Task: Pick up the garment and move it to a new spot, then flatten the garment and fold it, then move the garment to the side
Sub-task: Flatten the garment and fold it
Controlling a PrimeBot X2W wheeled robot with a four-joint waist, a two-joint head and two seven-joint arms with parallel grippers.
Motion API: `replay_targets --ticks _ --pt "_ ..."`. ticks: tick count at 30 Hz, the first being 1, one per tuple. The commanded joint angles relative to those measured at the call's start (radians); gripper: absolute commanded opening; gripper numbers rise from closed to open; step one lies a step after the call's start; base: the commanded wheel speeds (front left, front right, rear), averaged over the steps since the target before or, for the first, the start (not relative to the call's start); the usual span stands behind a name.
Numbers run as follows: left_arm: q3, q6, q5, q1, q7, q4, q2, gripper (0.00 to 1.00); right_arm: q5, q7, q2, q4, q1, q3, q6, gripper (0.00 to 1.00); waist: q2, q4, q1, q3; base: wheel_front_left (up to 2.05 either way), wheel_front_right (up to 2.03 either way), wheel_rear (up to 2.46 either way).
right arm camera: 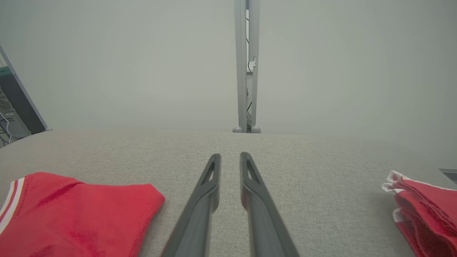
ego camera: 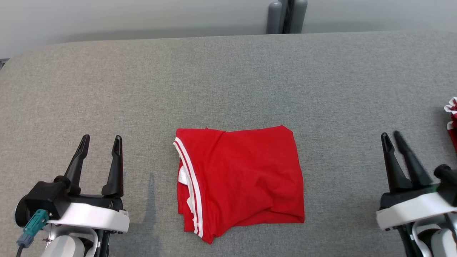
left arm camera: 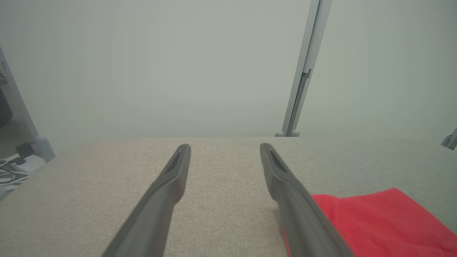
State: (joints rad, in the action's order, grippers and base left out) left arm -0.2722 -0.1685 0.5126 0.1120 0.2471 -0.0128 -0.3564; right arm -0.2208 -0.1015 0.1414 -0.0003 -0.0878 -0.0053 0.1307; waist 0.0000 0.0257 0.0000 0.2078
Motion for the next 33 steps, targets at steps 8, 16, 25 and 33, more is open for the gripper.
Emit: replay_targets --ticks 8,16,25,33 --pt "-0.001 -0.002 0.002 0.025 0.002 0.008 -0.001 1.0 -0.007 0.015 0.002 0.011 -0.064 0.198 0.0 0.0 0.0 0.013 0.0 0.029 0.0 0.0 0.0" --pt "-0.009 0.011 0.008 0.047 0.006 -0.006 0.008 1.0 -0.061 -0.033 -0.011 0.17 -0.156 0.493 0.0 0.0 0.0 0.026 0.0 0.055 0.0 0.0 0.0" --pt "-0.012 0.021 0.013 0.061 0.01 -0.024 0.017 1.0 -0.151 -0.107 -0.024 0.416 -0.234 0.666 0.0 0.0 0.0 0.038 0.0 0.064 0.0 0.0 0.0" --pt "-0.01 0.031 0.016 0.064 0.012 -0.035 0.023 1.0 -0.24 -0.139 -0.042 0.528 -0.244 0.777 0.0 0.0 0.0 0.037 0.0 0.071 0.0 0.0 0.0"
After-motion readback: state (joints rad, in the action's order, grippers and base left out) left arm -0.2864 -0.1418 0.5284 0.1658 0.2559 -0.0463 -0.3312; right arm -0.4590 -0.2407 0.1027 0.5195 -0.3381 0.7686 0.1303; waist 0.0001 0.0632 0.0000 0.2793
